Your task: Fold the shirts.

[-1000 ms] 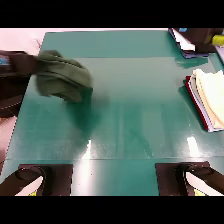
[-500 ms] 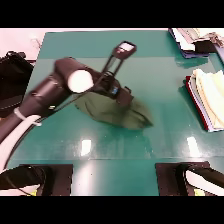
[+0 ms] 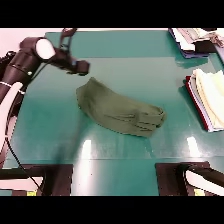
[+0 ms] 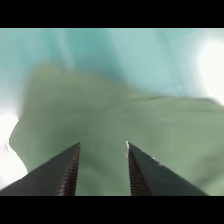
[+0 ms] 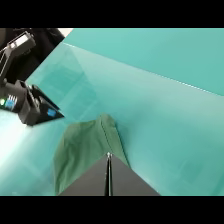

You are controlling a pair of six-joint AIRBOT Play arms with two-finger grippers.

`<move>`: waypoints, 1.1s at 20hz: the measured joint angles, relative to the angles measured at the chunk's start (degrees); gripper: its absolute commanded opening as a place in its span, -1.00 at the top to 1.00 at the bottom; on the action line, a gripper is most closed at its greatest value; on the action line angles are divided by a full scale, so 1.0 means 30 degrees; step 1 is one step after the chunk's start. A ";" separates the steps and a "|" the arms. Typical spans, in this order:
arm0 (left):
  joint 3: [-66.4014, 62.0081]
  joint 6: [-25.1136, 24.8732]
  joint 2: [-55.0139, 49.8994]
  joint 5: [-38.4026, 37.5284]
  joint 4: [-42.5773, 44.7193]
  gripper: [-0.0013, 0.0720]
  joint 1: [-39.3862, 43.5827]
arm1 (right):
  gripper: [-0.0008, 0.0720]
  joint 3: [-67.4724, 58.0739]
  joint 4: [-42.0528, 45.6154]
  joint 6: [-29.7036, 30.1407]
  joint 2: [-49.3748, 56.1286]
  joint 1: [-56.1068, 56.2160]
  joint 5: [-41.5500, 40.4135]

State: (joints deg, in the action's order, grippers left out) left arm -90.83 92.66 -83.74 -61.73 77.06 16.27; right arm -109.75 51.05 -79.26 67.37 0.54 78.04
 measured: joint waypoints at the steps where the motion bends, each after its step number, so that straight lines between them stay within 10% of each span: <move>1: 0.0874 0.0015 -0.0015 0.0022 -0.0634 -0.03 -0.1086 | 0.93 0.0000 0.0000 -0.0007 0.0000 0.0000 0.0051; 12: 0.6419 0.0015 -0.2178 0.2776 -0.5020 -0.02 -0.3628 | 0.93 0.0852 0.0007 -0.0015 -0.0117 -0.0029 0.0262; 14: 0.6331 0.0000 -0.2419 0.2980 -0.5442 0.89 -0.3541 | 0.93 0.2208 -0.0007 -0.0007 -0.0452 -0.0350 0.0342; 18: 0.4889 -0.0736 -0.2441 0.2667 -0.5501 0.89 -0.3541 | 0.91 0.6972 0.0044 -0.0007 -0.1800 -0.2805 0.0488; 20: 0.3971 -0.1158 -0.2339 0.2404 -0.5486 0.89 -0.3541 | -0.16 1.0193 0.0080 0.0189 -0.2492 -0.4634 0.0707; 22: 0.3286 -0.1399 -0.2288 0.2113 -0.5442 0.89 -0.3541 | -0.30 1.3682 0.0073 0.0517 -0.2871 -0.6360 0.0933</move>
State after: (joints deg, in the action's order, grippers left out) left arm -80.97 88.47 -90.61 -55.40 60.73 5.65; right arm -68.71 51.27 -77.71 58.76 -18.55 80.84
